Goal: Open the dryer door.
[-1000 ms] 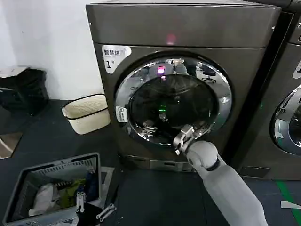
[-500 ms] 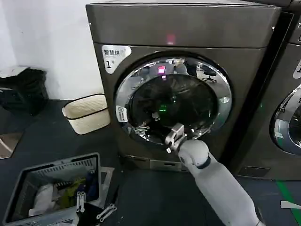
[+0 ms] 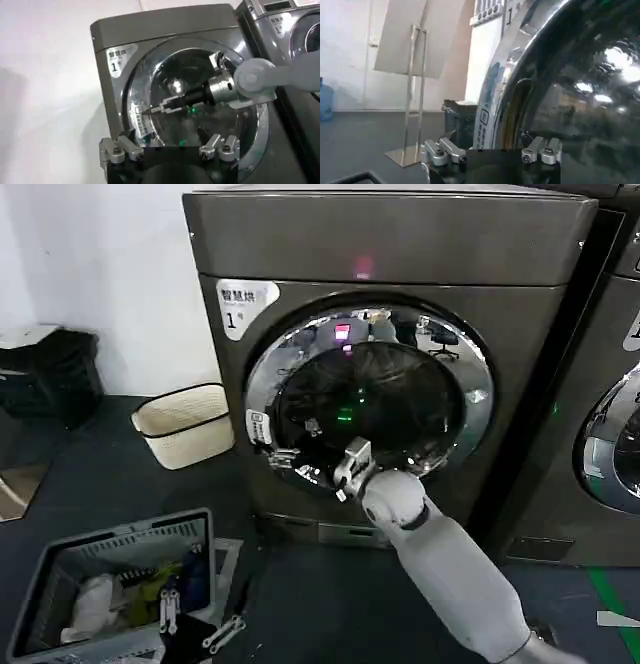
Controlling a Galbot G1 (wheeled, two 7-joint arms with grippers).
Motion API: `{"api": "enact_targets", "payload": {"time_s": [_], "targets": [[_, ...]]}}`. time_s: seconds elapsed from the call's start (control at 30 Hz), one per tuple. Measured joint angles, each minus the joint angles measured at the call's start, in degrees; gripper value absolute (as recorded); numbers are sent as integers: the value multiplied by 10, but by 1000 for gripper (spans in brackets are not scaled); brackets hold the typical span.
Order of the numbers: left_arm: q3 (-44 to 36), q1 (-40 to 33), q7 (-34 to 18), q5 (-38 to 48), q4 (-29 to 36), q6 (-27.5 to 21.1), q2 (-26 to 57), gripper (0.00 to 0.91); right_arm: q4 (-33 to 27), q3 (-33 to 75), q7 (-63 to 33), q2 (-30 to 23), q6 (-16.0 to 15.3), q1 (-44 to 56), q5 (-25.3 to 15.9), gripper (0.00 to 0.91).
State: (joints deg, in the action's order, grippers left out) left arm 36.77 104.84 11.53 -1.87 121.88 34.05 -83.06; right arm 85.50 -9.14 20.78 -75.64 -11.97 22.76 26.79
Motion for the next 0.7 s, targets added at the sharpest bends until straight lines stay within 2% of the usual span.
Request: {"api": "enact_targets", "payload": {"time_s": [0.37, 0.7], "targets": [[12, -1, 0, 9, 2, -6, 4, 907, -25, -12, 52, -1, -1, -19, 17, 907], [24, -9, 3, 17, 0, -14, 9, 907, -11, -12, 117, 20, -16, -21, 49, 907]]}}
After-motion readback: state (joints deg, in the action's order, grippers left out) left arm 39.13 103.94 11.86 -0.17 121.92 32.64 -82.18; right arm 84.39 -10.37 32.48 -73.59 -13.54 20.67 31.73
